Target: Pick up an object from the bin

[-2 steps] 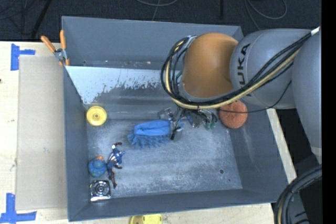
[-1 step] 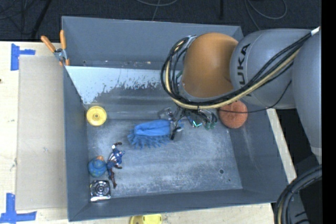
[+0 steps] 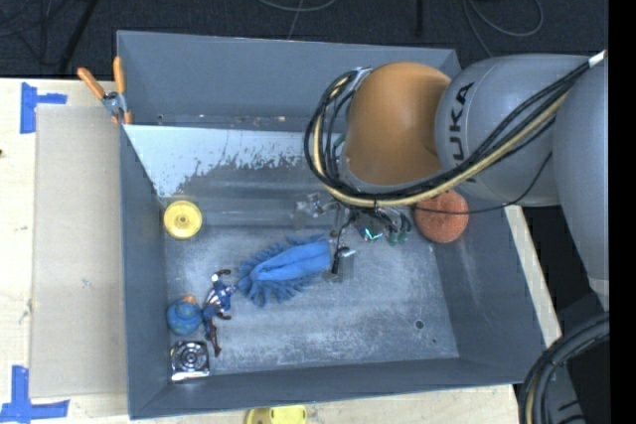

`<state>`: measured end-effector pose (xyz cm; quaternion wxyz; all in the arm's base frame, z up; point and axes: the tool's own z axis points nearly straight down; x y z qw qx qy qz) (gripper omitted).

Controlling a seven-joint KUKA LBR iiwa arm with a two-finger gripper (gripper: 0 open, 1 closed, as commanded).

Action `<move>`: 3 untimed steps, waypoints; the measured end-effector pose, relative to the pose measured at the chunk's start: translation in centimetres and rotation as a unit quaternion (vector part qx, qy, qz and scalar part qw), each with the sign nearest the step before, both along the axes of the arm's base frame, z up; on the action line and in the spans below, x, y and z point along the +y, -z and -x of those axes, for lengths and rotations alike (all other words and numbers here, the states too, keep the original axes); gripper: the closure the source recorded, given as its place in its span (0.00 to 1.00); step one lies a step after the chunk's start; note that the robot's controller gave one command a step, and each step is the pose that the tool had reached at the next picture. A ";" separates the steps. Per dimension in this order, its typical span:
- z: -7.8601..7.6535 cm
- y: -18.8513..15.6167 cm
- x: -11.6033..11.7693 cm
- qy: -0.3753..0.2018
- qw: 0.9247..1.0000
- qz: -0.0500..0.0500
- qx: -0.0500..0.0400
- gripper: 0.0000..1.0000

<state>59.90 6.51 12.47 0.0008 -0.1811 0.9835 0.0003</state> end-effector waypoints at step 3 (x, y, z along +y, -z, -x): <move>0.4 -15.9 5.0 -0.007 1.000 -0.001 -0.004 1.00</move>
Offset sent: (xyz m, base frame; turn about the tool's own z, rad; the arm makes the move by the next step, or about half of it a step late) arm 0.0000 0.0000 0.0000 0.0000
